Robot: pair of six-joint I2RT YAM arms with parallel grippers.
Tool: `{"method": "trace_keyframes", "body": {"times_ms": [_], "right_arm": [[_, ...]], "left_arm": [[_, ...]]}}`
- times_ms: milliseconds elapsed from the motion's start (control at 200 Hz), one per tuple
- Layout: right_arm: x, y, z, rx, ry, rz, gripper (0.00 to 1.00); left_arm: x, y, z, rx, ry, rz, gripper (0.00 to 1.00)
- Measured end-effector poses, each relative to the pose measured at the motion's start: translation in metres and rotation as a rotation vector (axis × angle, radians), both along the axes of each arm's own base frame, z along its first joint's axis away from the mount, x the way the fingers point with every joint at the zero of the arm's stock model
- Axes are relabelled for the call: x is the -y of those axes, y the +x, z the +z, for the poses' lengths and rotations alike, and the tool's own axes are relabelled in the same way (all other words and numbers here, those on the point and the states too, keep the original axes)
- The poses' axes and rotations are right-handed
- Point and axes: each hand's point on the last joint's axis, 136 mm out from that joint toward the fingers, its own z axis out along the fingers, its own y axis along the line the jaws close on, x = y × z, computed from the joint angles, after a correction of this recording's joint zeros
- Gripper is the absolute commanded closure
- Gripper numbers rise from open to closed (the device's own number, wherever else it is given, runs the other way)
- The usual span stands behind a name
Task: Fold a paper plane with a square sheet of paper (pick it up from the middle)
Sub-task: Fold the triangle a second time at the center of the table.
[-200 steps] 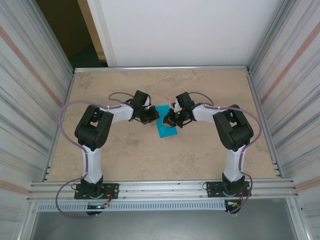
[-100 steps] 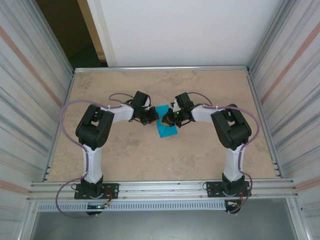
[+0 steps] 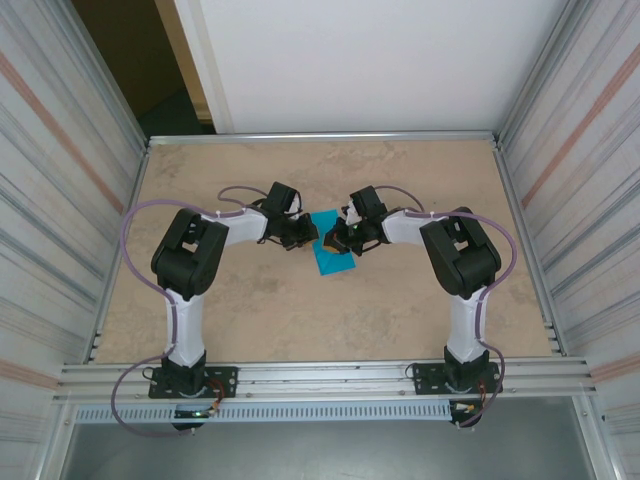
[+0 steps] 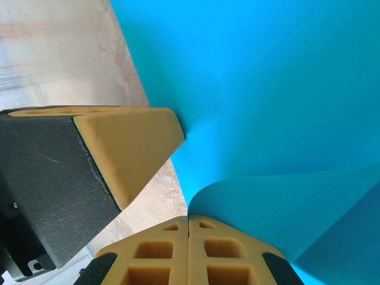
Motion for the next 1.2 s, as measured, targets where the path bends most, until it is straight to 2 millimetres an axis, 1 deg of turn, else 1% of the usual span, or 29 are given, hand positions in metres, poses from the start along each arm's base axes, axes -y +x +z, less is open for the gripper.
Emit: {"method": "trace_keyframes", "body": {"times_ms": [241,601,1037,1198], "right_arm": [[0.0,0.001,-0.005,-0.015,0.0,-0.011,1.0],[-0.001,0.005,-0.006,-0.004,0.003,-0.022,1.0],[0.005,0.005,-0.015,-0.008,-0.027,-0.056,1.0],[0.005,0.006,-0.016,-0.006,-0.027,-0.057,1.0]], "left_arm": [[0.0,0.0,0.0,0.0,0.0,0.0,0.9],[0.0,0.0,0.0,0.0,0.0,0.0,0.9],[0.0,0.0,0.0,0.0,0.0,0.0,0.9],[0.0,0.0,-0.001,-0.001,0.0,0.0,0.9]]}}
